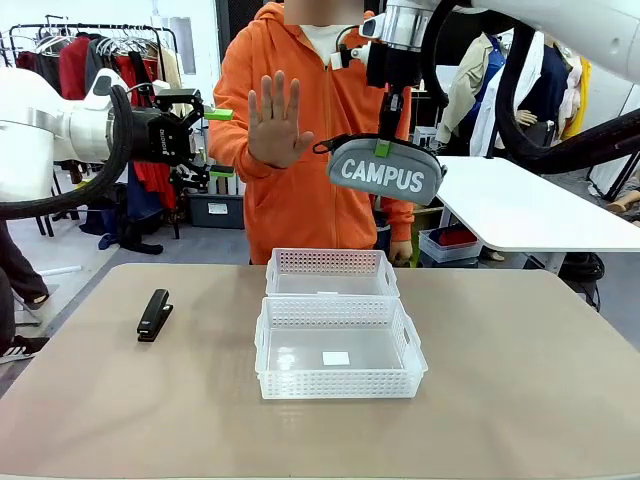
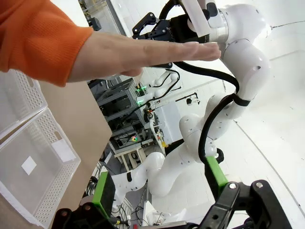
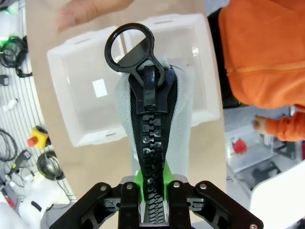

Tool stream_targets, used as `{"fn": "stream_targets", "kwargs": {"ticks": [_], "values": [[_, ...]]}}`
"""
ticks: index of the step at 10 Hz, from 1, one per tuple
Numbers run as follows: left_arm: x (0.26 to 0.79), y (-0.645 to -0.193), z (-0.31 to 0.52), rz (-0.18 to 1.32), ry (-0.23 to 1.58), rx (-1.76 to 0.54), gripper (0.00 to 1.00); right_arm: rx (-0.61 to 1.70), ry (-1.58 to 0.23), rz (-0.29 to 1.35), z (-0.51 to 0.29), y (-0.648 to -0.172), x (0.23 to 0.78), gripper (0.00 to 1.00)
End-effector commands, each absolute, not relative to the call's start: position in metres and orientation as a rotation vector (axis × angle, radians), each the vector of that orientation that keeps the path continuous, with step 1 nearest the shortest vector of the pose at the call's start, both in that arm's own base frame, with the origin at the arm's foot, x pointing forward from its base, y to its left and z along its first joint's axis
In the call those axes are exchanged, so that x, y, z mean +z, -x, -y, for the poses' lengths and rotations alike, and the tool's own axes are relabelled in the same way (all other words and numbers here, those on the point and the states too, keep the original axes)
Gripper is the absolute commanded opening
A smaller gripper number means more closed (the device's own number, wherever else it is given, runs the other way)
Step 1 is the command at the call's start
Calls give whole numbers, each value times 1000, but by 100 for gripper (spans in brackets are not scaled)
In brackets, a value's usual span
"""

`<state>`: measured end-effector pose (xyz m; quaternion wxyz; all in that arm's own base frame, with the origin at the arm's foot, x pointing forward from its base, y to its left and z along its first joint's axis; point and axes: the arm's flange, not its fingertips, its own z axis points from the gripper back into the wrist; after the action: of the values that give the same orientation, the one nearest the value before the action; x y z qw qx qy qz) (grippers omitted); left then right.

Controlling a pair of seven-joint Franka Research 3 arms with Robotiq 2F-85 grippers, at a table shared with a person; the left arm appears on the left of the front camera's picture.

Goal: Distribute items into two baskets.
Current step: Move the picked Pencil pouch towards the Organizing basket indicated by the person, stopping as directed.

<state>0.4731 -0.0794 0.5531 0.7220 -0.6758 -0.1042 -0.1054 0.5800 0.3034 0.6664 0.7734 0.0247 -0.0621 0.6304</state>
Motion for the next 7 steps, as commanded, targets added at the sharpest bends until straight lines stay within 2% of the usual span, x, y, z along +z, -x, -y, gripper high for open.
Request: {"fn": "stream_targets", "kwargs": {"ticks": [1, 7], "values": [[555, -472, 78, 231, 1494, -241, 100, 1392, -66, 140, -301, -586, 672, 0], [555, -472, 78, 231, 1494, -241, 100, 1373, -56, 133, -304, -580, 665, 0]]}}
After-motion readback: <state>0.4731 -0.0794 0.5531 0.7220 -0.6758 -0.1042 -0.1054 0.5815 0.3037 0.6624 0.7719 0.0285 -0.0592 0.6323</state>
